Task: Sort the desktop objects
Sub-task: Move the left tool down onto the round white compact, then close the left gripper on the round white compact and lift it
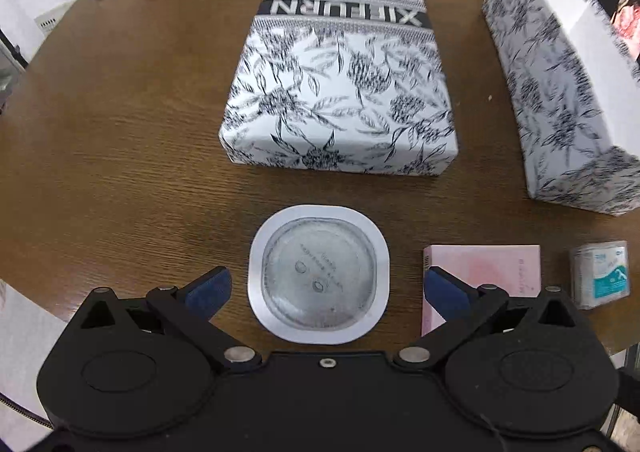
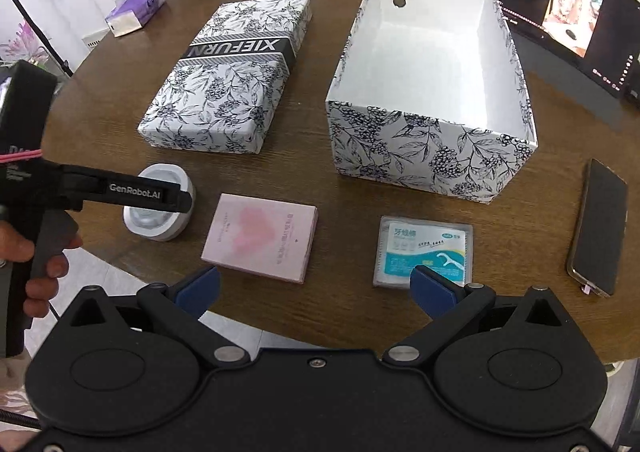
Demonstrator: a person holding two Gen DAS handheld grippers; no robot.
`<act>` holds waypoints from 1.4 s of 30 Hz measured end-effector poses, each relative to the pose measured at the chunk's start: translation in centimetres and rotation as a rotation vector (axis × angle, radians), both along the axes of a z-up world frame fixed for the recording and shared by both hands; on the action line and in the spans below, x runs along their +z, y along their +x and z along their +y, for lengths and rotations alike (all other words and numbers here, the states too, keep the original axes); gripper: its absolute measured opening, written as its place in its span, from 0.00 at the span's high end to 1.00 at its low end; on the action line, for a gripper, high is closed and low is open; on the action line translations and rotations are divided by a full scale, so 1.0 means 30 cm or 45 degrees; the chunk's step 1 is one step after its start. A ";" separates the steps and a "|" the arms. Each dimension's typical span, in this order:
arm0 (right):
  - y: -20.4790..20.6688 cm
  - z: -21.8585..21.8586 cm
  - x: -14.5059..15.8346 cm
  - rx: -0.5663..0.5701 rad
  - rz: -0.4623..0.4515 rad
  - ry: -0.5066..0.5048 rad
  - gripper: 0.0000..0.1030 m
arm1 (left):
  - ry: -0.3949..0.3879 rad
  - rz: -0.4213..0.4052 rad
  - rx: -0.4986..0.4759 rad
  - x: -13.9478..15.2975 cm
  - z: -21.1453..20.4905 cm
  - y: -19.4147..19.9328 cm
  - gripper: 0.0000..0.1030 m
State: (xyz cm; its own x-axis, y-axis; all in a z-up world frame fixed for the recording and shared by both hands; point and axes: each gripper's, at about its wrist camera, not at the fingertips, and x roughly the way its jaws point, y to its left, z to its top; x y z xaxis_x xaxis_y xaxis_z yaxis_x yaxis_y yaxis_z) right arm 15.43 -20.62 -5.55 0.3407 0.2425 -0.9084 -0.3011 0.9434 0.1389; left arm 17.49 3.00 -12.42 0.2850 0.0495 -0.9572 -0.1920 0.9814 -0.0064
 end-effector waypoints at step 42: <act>-0.047 -0.048 -0.003 -0.046 0.000 0.087 0.01 | -0.016 0.110 0.058 -0.032 -0.004 -0.049 0.22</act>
State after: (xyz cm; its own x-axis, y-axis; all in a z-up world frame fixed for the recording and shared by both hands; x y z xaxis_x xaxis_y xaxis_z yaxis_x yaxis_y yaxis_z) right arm 14.01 -22.07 -5.64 0.3500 0.2919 -0.8901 -0.2672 0.9419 0.2038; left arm 16.03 2.88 -13.37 0.1994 0.0481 -0.9787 -0.2366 0.9716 -0.0005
